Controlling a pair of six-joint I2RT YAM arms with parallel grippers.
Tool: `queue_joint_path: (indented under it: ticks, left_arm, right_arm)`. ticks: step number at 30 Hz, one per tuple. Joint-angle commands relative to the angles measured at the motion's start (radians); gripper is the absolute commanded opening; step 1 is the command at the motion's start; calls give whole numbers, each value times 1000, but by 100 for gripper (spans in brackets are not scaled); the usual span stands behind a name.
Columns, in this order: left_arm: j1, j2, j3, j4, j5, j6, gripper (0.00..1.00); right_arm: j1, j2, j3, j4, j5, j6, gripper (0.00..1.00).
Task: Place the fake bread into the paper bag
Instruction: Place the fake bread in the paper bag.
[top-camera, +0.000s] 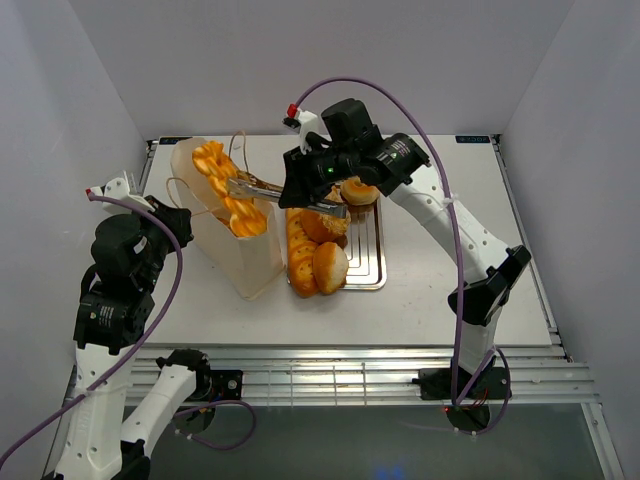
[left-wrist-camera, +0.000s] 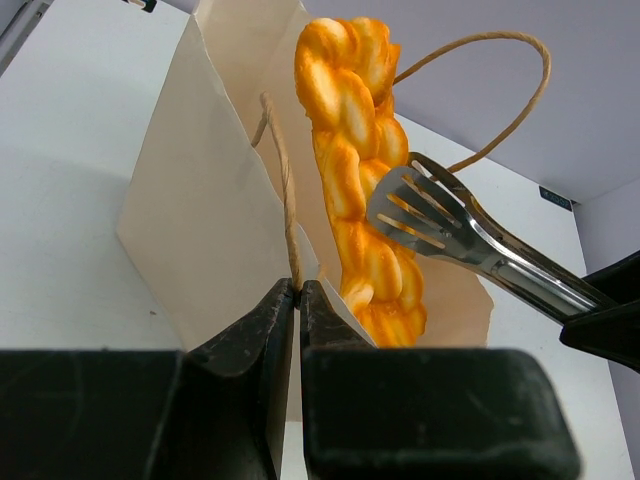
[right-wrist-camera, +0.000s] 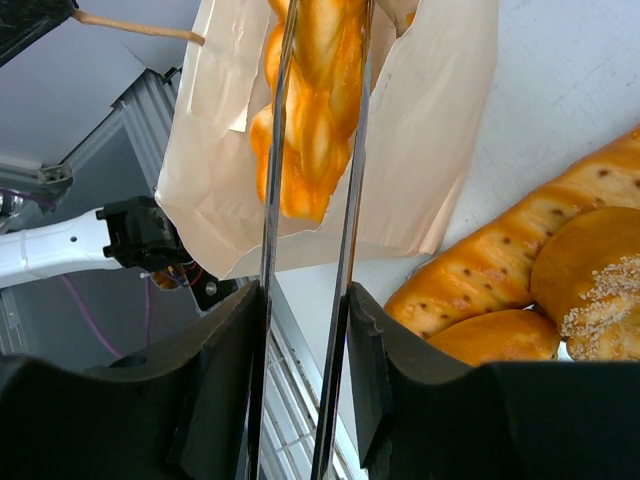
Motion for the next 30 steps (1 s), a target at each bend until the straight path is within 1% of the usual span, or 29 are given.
queue_joint_path:
  ticks: [1, 4, 5, 17, 23, 27, 29, 30]
  left_arm:
    - [6, 4, 15, -8, -1, 9, 18]
    - [6, -1, 14, -8, -4, 8, 18]
    - [6, -3, 12, -8, -5, 11, 18]
    - [6, -9, 6, -14, -10, 12, 18]
    - [5, -9, 0, -15, -10, 11, 18]
    - [5, -13, 0, -15, -8, 11, 18]
    - [6, -18, -3, -15, -8, 11, 18]
    - [6, -18, -5, -15, -8, 11, 18]
  right_arm:
    - [2, -19, 3, 42, -32, -8, 44]
    - [2, -23, -3, 48, -30, -7, 50]
    - [2, -25, -14, 54, -30, -5, 50]
    - [2, -62, -15, 86, -33, 22, 50]
    - [0, -180, -12, 123, -19, 61, 50]
    - [-18, -294, -17, 125, 20, 76, 50]
    - [-32, -341, -55, 125, 57, 76, 50]
    - [-46, -391, -75, 125, 73, 74, 50]
